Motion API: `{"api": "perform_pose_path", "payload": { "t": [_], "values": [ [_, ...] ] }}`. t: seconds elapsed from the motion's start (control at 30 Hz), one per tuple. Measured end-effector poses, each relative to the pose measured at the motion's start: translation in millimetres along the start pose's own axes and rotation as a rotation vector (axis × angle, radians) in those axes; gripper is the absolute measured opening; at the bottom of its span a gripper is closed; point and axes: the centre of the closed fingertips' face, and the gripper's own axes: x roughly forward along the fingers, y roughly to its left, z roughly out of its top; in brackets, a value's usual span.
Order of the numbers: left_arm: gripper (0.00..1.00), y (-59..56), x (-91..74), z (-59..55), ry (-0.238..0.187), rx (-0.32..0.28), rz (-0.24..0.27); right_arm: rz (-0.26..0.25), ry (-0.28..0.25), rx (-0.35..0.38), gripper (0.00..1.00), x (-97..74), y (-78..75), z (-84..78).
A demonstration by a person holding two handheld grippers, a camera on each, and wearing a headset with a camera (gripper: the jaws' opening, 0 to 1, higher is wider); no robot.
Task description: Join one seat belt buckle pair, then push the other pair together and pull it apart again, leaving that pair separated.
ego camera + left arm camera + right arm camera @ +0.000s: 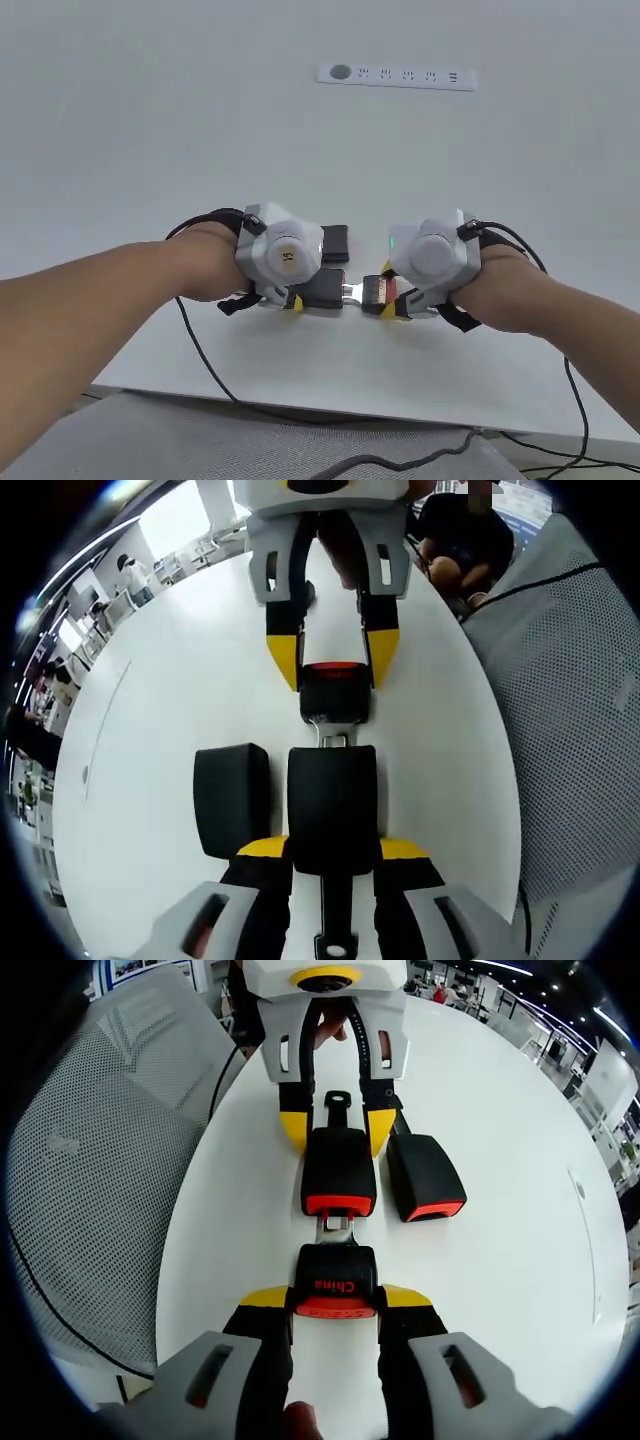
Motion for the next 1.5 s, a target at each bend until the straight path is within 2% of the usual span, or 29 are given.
{"api": "perform_pose_path", "payload": {
  "t": [0.2, 0.47, 0.67, 0.73, 0.87, 0.93, 0.97, 1.0, 1.03, 1.1, 1.27, 1.5],
  "values": [
    [0.32, -0.8, 0.6, 0.3, -0.006, 0.003, -0.008, 0.008, -0.001, 0.027, 0.30, 0.2, -0.7, 3.0],
    [0.31, 0.3, 2.9, -2.4, -0.001, 0.004, -0.008, 0.015, 0.023, 0.008, 0.29, 1.1, -0.4, 8.3],
    [0.31, -0.9, 1.4, -0.1, 0.002, 0.005, -0.012, 0.006, -0.005, 0.028, 0.29, -0.5, 0.8, 12.0],
    [0.31, -0.8, 1.6, 0.3, 0.003, 0.010, -0.014, 0.008, -0.034, 0.043, 0.29, 0.5, 2.2, 18.0],
    [0.31, -0.4, 1.7, 0.7, 0.005, 0.007, -0.017, -0.004, -0.039, 0.051, 0.29, 3.4, 1.8, 22.2],
    [0.31, -0.2, 2.0, 0.2, 0.004, 0.007, -0.017, -0.007, -0.060, 0.066, 0.28, 4.3, 0.4, 24.8],
    [0.31, -2.1, 1.3, -3.6, 0.021, -0.001, -0.024, 0.010, -0.061, 0.092, 0.29, 3.3, 4.4, 24.8],
    [0.31, -0.2, 3.4, -1.6, 0.005, 0.009, -0.021, -0.011, -0.061, 0.078, 0.29, -2.1, 2.8, 22.8],
    [0.31, 0.3, 4.5, -1.9, 0.005, 0.004, -0.020, -0.011, -0.097, 0.109, 0.29, 2.1, 1.9, 28.6],
    [0.31, -0.5, 4.2, -1.0, 0.008, 0.006, -0.018, -0.008, -0.114, 0.128, 0.29, 2.3, 2.0, 32.1],
    [0.31, -0.4, 4.4, -0.7, -0.007, -0.003, -0.010, 0.001, -0.113, 0.075, 0.28, 4.6, 5.3, 37.6],
    [0.31, -0.5, 4.4, 0.3, -0.010, -0.015, -0.009, 0.001, -0.124, 0.071, 0.28, 7.5, 2.5, 36.1]
  ]
}}
